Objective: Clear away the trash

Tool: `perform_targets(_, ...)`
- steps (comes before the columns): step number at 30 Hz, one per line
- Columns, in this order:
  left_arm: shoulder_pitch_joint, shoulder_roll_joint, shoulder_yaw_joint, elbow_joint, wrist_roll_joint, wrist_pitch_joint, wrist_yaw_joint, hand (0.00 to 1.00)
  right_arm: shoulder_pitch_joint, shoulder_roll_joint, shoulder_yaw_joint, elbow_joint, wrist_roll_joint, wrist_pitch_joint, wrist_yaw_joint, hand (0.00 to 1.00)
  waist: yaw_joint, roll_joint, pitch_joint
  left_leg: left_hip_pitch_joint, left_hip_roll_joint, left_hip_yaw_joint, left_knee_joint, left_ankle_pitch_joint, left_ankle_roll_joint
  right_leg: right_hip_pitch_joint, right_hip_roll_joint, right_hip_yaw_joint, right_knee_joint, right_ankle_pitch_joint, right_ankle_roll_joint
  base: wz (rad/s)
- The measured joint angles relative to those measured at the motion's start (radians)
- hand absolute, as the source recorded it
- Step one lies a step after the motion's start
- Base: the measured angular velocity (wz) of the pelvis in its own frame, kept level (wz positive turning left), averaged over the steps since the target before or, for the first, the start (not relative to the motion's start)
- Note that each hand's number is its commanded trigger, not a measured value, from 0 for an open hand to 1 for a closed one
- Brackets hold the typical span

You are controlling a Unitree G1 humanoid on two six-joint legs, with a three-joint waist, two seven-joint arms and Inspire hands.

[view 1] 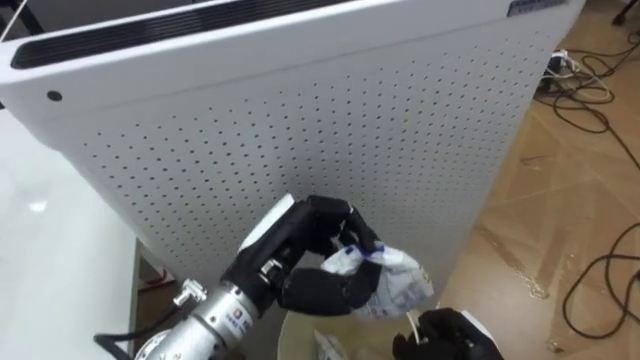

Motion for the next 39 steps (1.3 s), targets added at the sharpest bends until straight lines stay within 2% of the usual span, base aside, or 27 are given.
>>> perform_targets(4,0.019,-0.006,0.0,0.046,0.011,0.0,-0.013,1.0,-0.003,-0.003,-0.01,0.0,0.0,-0.001,0.0,1.0,0.003,-0.007,0.0035,-0.016,-0.001,0.002,-0.001,0.0,0.0,-0.017,-0.004,-0.008,0.003,-0.001,-0.001,0.01)
perform_targets(13,0.044,-0.02,-0.001,0.159,0.021,0.0,-0.032,1.0,-0.003,-0.002,-0.024,0.01,0.0,-0.023,0.001,1.0,0.004,-0.01,0.0027,-0.015,0.002,0.008,0.006,0.0,0.0,-0.004,-0.005,-0.026,0.0,-0.001,-0.001,0.03)
perform_targets(14,0.046,-0.022,-0.001,0.166,0.021,0.0,-0.041,0.74,-0.003,-0.002,-0.024,0.011,0.0,-0.023,0.001,1.0,0.003,-0.01,0.0027,-0.016,0.003,0.011,0.01,0.0,0.001,-0.005,-0.005,-0.026,0.002,-0.001,-0.001,0.0)
perform_targets(15,0.048,-0.023,-0.001,0.169,0.021,0.0,-0.044,0.55,-0.003,-0.002,-0.024,0.011,0.0,-0.023,0.001,1.0,0.003,-0.01,0.0027,-0.017,0.003,0.012,0.011,0.0,0.001,-0.005,-0.005,-0.026,0.003,-0.001,-0.001,0.0)
perform_targets(16,0.051,-0.025,-0.001,0.172,0.022,0.0,-0.051,0.0,-0.003,-0.003,-0.025,0.011,0.0,-0.023,0.001,1.0,0.003,-0.01,0.0027,-0.018,0.003,0.013,0.014,0.0,0.001,-0.007,-0.006,-0.025,0.006,-0.001,-0.001,0.0)
perform_targets(29,0.052,-0.035,-0.001,0.179,0.031,0.001,-0.112,0.0,-0.003,-0.003,-0.026,0.011,0.0,-0.023,0.014,1.0,0.003,-0.011,0.0009,-0.018,0.004,0.019,0.019,0.001,0.001,-0.012,-0.008,-0.024,0.016,-0.003,-0.004,0.0)
perform_targets(39,0.054,-0.044,0.0,0.179,0.048,0.001,-0.153,0.0,0.001,-0.004,-0.026,0.011,0.0,-0.023,0.017,1.0,0.006,-0.017,-0.0054,-0.012,0.004,0.022,0.024,0.001,0.001,-0.009,-0.006,-0.014,0.022,-0.004,-0.005,0.0)
